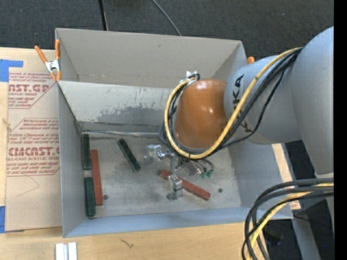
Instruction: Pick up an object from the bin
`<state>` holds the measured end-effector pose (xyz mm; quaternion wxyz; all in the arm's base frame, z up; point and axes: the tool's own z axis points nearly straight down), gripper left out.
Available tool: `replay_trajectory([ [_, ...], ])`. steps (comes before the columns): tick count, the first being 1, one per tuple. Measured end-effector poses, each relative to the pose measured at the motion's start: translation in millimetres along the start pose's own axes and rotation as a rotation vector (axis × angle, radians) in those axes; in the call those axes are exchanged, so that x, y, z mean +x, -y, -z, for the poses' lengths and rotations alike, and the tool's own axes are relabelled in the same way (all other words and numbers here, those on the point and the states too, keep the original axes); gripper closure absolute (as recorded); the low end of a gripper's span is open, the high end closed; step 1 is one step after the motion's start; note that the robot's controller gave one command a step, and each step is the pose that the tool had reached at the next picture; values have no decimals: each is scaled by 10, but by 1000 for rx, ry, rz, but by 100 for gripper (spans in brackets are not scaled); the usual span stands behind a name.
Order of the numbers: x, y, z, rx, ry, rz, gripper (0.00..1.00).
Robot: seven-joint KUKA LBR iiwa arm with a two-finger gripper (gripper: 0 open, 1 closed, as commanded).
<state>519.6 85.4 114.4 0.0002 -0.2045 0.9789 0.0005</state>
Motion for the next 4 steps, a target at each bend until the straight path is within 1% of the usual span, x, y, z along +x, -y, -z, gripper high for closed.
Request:
replay_trajectory([
  [1,-219,603,-352,1,7,-29,0],
  [2,43,737,-421,-1,1,-40,100],
  [3,43,738,-421,-1,1,-41,0],
  [4,43,738,-421,-1,1,-40,0],
])
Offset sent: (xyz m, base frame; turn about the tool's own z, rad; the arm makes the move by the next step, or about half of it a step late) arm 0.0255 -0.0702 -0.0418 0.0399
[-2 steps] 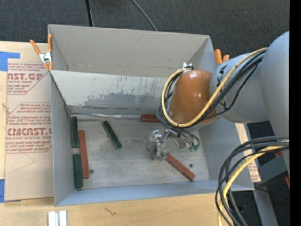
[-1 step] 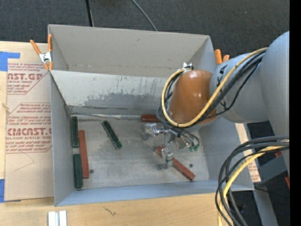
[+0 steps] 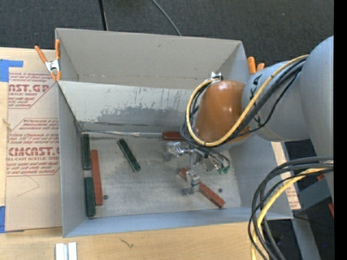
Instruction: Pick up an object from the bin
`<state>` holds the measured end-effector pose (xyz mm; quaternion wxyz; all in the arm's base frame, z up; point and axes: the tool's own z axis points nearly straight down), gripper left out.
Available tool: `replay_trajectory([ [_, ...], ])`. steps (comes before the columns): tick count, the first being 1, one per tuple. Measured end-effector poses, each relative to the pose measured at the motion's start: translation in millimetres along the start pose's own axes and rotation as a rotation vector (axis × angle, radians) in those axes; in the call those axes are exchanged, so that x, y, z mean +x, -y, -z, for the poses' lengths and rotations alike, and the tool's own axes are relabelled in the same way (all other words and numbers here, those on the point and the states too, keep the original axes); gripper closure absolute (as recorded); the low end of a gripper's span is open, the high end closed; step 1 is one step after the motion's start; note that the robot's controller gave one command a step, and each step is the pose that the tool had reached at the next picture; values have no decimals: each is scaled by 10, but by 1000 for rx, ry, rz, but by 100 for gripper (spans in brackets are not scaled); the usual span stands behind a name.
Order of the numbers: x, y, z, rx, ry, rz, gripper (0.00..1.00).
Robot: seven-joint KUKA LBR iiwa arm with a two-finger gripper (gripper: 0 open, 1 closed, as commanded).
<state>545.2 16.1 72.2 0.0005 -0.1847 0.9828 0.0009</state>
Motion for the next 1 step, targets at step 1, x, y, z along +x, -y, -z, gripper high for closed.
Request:
replay_trajectory([
  [1,144,475,79,0,0,-20,0],
])
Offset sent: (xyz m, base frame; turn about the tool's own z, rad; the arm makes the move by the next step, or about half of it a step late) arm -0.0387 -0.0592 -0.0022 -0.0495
